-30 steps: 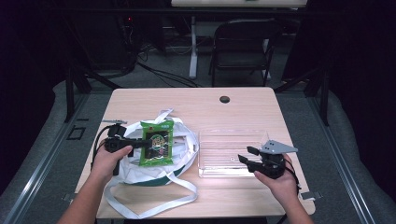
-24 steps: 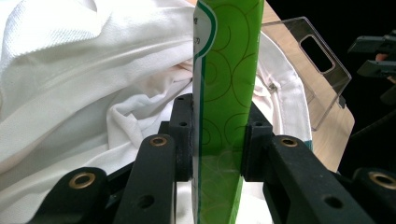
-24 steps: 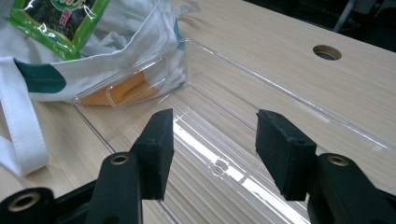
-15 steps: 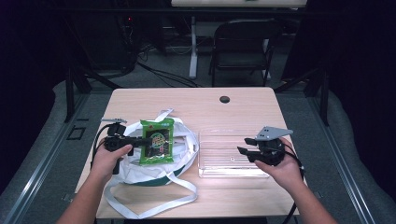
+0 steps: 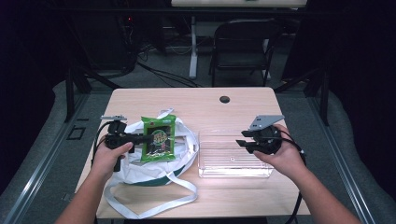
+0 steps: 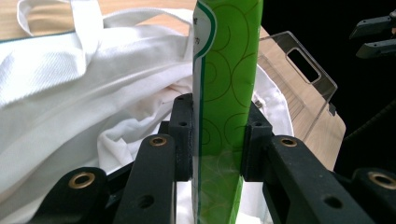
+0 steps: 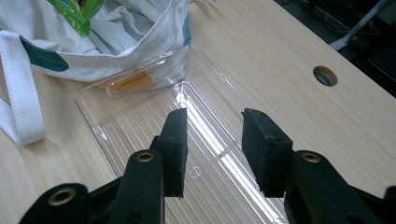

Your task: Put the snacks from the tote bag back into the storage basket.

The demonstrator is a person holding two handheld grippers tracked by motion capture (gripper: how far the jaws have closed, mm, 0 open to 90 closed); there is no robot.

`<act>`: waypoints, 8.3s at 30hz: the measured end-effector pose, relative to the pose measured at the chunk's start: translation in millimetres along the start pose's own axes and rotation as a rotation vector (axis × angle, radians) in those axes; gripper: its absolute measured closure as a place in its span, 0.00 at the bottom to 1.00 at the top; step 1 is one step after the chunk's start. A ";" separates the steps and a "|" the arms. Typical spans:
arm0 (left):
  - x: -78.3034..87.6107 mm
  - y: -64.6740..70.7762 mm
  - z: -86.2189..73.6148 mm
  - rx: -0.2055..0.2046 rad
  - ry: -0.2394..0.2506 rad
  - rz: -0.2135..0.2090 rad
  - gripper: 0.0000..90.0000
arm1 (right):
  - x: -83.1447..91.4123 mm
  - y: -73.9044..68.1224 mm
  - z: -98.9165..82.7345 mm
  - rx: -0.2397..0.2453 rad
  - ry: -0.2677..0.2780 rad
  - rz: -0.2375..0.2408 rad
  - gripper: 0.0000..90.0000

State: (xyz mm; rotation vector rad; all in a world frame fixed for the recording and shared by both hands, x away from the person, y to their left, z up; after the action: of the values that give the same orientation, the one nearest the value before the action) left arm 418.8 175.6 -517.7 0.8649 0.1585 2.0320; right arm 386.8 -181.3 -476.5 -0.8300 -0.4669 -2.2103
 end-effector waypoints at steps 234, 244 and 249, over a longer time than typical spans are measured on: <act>-61.6 88.7 44.9 -0.302 0.000 -0.119 0.59 | -20.8 -11.0 91.0 0.483 -0.410 0.137 0.86; -52.7 85.8 42.6 -0.307 0.004 -0.099 0.59 | -23.9 -6.0 87.5 0.496 -0.424 0.110 0.86; -48.6 83.2 40.8 -0.303 0.005 -0.090 0.59 | -27.4 -3.2 85.6 0.509 -0.436 0.088 0.86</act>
State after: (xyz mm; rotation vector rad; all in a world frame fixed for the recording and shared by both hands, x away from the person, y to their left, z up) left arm 404.5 80.0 -477.6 0.6506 -0.1051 1.9113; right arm 435.2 -119.1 -433.2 -1.0168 -1.1236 -1.7036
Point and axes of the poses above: each handheld gripper's, and its own axes: x roughly backward along the jaws, z roughly out of its top, y roughly to its right, the point moved 8 cm from there along -x, roughly forward along the jaws, and after that the axes turned 6 degrees about -x, right-handed, at the moved point
